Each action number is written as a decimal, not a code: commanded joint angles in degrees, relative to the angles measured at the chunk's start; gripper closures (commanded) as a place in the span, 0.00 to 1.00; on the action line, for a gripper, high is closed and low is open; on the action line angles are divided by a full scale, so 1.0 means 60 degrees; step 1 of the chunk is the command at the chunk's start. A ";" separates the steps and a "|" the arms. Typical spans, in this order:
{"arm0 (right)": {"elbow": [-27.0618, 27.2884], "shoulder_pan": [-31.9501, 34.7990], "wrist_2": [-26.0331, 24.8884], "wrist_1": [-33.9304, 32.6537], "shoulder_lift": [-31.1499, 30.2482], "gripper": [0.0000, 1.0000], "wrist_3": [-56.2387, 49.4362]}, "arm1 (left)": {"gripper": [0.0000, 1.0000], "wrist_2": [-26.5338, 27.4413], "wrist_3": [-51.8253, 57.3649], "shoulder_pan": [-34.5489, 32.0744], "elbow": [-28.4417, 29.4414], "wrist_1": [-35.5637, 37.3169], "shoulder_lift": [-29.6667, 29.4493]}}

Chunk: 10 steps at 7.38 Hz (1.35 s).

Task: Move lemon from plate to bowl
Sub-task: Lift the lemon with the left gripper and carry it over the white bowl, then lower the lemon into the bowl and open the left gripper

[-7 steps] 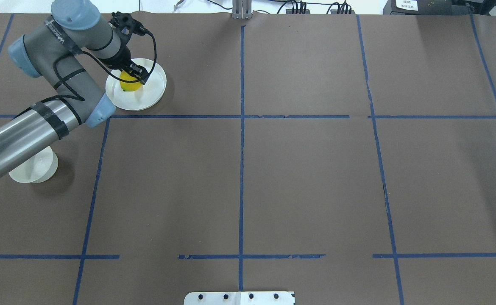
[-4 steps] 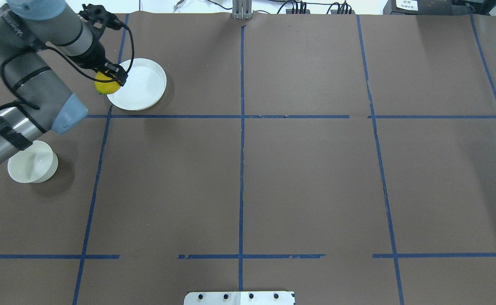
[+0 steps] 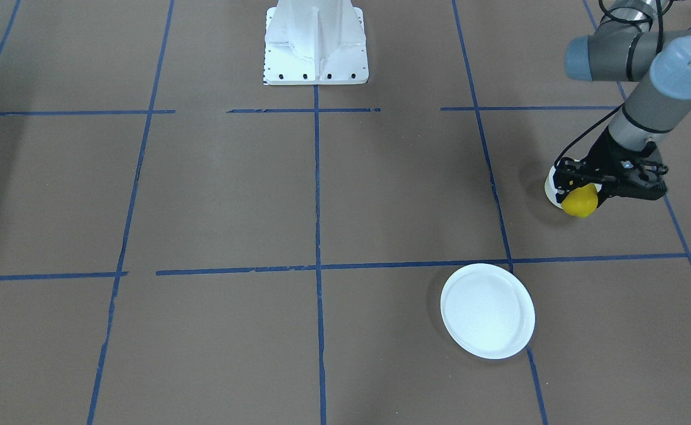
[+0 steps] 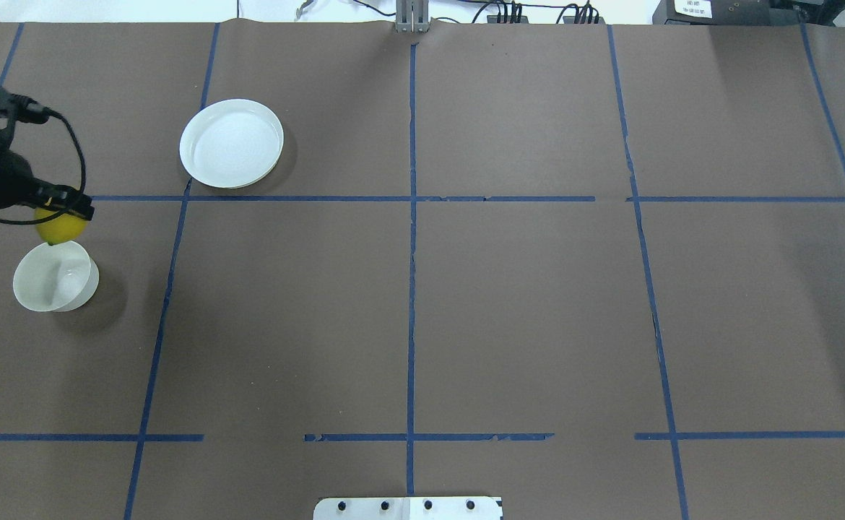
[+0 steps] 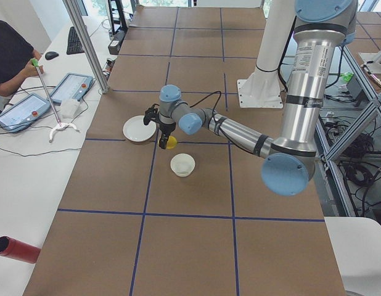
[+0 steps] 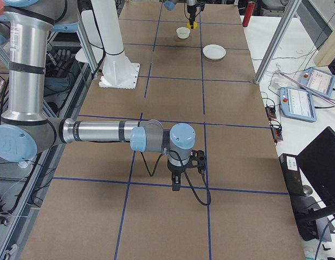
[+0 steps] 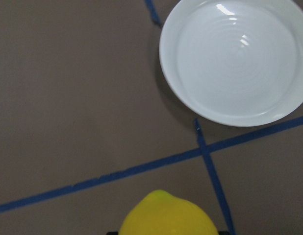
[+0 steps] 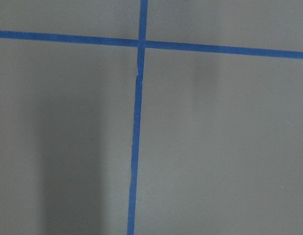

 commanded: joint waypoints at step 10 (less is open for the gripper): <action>0.0000 0.0000 0.0000 0.0000 0.0000 0.00 0.0000 | 0.00 -0.0028 -0.1812 0.0577 0.0711 -0.2348 0.1106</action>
